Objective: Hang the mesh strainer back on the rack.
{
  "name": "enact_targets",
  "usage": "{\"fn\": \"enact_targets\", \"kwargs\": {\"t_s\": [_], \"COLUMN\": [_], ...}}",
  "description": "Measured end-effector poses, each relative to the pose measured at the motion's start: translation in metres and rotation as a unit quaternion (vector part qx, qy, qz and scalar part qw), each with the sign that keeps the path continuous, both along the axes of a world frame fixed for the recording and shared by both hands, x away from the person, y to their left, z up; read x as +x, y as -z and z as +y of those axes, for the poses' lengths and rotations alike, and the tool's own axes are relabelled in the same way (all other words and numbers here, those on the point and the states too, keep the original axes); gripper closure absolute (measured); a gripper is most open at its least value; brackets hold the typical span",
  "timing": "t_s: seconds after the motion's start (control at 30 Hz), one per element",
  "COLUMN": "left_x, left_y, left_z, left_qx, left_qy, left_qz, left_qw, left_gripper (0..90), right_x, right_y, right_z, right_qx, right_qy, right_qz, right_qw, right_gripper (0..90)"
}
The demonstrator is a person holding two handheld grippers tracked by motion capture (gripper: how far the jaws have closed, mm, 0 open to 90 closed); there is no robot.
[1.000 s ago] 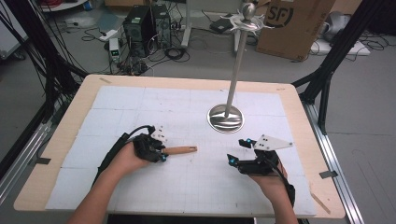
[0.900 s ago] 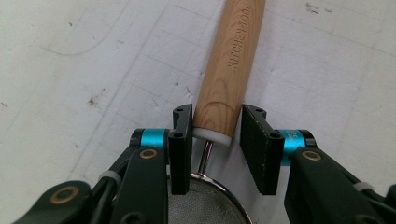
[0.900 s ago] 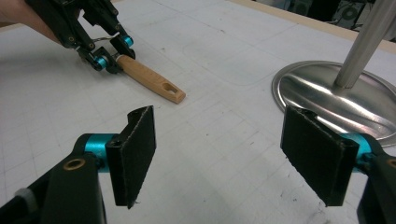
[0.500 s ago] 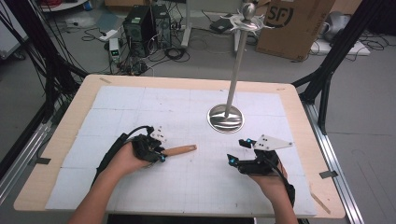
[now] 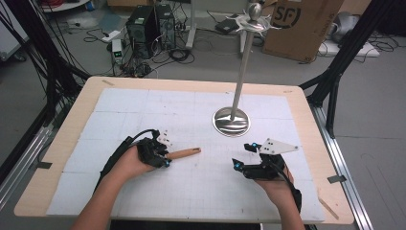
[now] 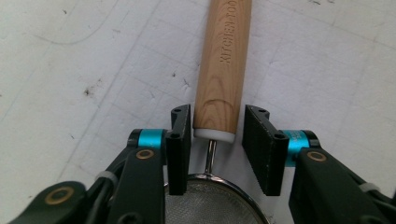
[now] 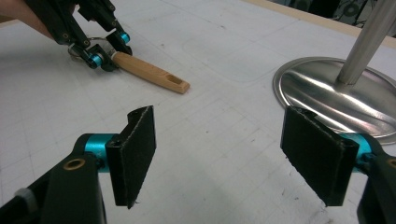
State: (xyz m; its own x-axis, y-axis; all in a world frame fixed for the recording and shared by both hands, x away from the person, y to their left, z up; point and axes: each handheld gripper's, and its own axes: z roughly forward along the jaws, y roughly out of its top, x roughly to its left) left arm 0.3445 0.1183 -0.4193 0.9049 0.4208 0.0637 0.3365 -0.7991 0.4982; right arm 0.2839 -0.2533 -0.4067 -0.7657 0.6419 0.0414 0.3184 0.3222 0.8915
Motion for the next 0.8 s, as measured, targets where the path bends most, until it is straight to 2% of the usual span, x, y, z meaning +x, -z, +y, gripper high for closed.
{"fn": "enact_targets", "kwargs": {"t_s": [0.1, 0.27, 0.37, 0.43, 0.6, 0.8], "left_x": [0.0015, 0.0059, 0.0043, 0.0029, 0.0018, 0.0034], "left_y": [-0.0018, -0.0013, -0.0015, -0.0022, -0.0029, -0.0026], "left_z": [-0.0047, -0.0035, -0.0053, -0.0070, -0.0075, -0.0060], "left_qx": [0.015, 0.003, 0.009, 0.016, 0.015, 0.011], "left_qy": [0.008, 0.009, 0.013, 0.006, -0.013, -0.011], "left_qz": [-0.001, 0.021, 0.018, 0.017, 0.023, 0.031], "left_qw": [0.9998, 0.9997, 0.9997, 0.9997, 0.9995, 0.9994], "left_gripper": [60.5, 62.4, 67.6, 69.1, 69.3, 68.8], "right_x": [-0.0001, -0.0001, 0.0007, 0.0008, -0.0001, 0.0003], "right_y": [0.0006, 0.0003, 0.0013, 0.0019, 0.0012, 0.0016], "right_z": [0.0008, -0.0002, -0.0007, -0.0005, -0.0013, -0.0022], "right_qx": [-0.001, 0.001, -0.001, -0.003, 0.000, 0.001], "right_qy": [-0.001, 0.000, 0.000, -0.001, 0.001, 0.002], "right_qz": [0.001, 0.001, 0.002, 0.004, 0.005, 0.006], "right_qw": [1.0000, 1.0000, 1.0000, 1.0000, 1.0000, 1.0000], "right_gripper": [25.9, 25.9, 25.9, 25.9, 25.9, 25.9]}}
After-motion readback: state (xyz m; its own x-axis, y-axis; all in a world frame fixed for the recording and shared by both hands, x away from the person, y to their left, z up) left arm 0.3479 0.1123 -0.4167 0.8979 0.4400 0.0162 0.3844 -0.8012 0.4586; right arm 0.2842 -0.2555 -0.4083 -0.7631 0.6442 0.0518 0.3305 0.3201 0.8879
